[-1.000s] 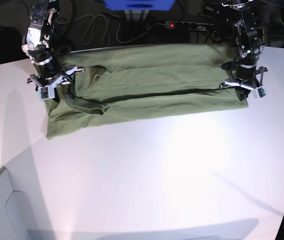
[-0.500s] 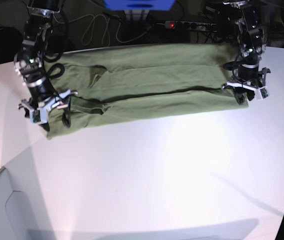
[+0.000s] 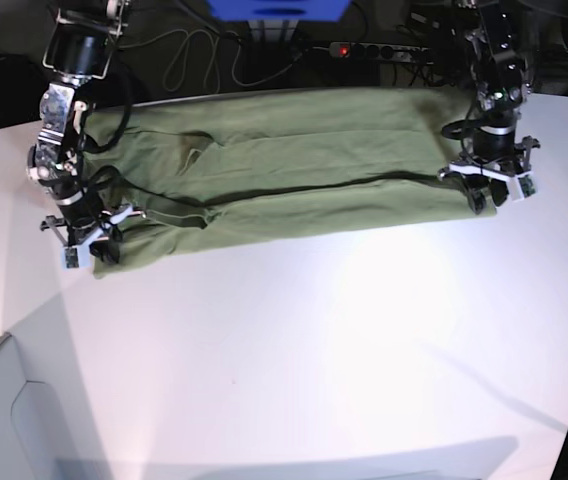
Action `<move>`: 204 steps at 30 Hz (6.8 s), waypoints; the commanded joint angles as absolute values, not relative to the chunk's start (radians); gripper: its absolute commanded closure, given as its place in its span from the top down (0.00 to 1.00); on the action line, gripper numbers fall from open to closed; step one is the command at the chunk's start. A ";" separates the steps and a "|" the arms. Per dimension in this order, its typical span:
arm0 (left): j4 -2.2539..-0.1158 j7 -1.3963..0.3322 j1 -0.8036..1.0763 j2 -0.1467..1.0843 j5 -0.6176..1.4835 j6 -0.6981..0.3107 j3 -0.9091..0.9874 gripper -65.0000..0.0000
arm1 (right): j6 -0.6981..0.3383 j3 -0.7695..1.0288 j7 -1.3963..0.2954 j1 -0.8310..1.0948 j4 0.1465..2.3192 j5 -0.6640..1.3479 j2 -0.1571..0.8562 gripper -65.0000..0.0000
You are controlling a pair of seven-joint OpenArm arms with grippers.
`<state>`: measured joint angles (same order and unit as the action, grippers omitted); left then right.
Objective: Fold the T-shirt properly
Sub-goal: 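Pull the right gripper's held corner outward to straighten the fold, then drag the left gripper's held end of the shirt outward to stretch it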
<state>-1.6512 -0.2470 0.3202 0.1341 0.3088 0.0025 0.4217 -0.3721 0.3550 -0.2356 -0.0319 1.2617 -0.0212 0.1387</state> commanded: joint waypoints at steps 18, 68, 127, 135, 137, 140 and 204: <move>-1.449 -0.216 0.285 0.151 0.309 0.001 0.432 0.37 | -0.377 0.360 -0.209 -0.213 1.067 -0.010 0.208 0.00; -1.518 -0.226 0.236 0.139 0.308 0.008 0.446 0.37 | -0.377 0.320 -0.476 0.101 1.644 -0.010 0.119 0.00; -1.695 -0.223 0.389 0.087 0.311 0.007 0.455 0.10 | -0.377 0.323 -0.476 0.113 1.647 -0.007 0.114 0.00; -1.715 -0.219 0.421 0.087 0.312 0.002 0.456 0.10 | -0.377 0.325 -0.476 0.113 1.649 -0.007 0.119 0.00; -1.750 -0.223 0.421 0.085 0.312 0.002 0.478 0.10 | -0.377 0.325 -0.476 0.113 1.649 -0.007 0.119 0.00; -1.785 -0.225 0.397 0.084 0.312 0.002 0.495 0.10 | -0.377 0.325 -0.476 0.113 1.649 -0.007 0.119 0.00; -1.922 -0.750 0.255 -0.157 0.282 0.005 0.785 0.10 | -0.377 0.318 -0.478 0.145 1.647 -0.010 0.116 0.00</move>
<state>-1.9003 -0.7742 0.2558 -0.1638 0.2832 0.0032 0.7811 -0.3695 0.3164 -0.5022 0.1539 1.6279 -0.0231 0.1101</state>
